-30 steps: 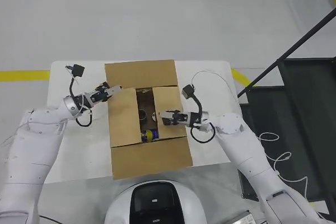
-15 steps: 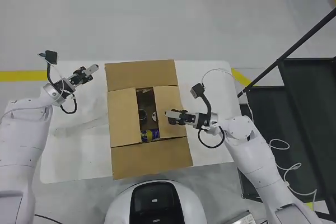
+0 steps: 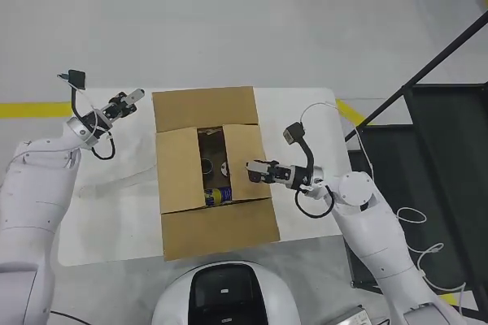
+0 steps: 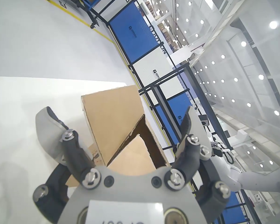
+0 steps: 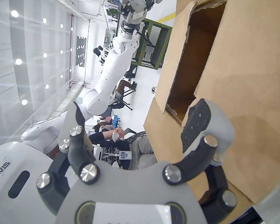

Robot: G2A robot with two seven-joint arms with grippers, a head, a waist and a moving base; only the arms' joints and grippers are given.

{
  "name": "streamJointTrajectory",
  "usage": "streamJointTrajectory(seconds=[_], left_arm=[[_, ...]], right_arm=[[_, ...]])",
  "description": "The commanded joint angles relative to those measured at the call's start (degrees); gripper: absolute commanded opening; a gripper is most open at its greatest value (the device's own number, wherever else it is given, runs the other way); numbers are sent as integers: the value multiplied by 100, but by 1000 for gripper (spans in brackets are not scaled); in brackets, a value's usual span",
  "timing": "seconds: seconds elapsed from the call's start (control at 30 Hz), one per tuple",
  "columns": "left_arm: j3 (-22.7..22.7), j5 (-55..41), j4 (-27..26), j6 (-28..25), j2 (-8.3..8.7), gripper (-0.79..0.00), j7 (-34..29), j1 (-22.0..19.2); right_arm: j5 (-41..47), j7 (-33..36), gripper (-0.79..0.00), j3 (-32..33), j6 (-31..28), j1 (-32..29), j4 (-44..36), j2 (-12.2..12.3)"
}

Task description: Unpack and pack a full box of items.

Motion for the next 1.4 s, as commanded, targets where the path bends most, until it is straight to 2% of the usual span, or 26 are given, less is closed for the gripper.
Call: streamJointTrajectory(seconds=[0.0, 0.13, 0.3, 0.4, 0.63, 0.97, 1.17, 1.37], left_arm=[[7, 117, -32, 61, 5, 0, 80, 21], [139, 741, -105, 563, -23, 0, 709, 82], [436, 1137, 362, 581, -183, 0, 1518, -90], [618, 1139, 680, 482, -309, 0, 1719, -258], [980, 833, 1336, 256, -638, 0, 1692, -665], [1149, 137, 1964, -66, -988, 0, 1161, -1085], [1172, -101, 2257, -142, -1119, 0, 914, -1248], [1030, -570, 2372, -492, -1142, 0, 401, -1271]], right_arm=[[-40, -29, 0, -17, 83, -9, -5, 1], [-63, -128, 0, 82, 606, -12, -141, 33], [166, -52, 0, 569, 1012, -285, -154, 129], [329, -100, 0, 881, 1279, -529, -160, 182], [391, -290, 0, 1353, 1951, -1007, -162, 276], [228, -265, 0, 1295, 2562, -1267, -119, 336], [206, -202, 0, 1276, 2793, -1372, -90, 371], [391, 96, 0, 1143, 3083, -1370, -11, 390]])
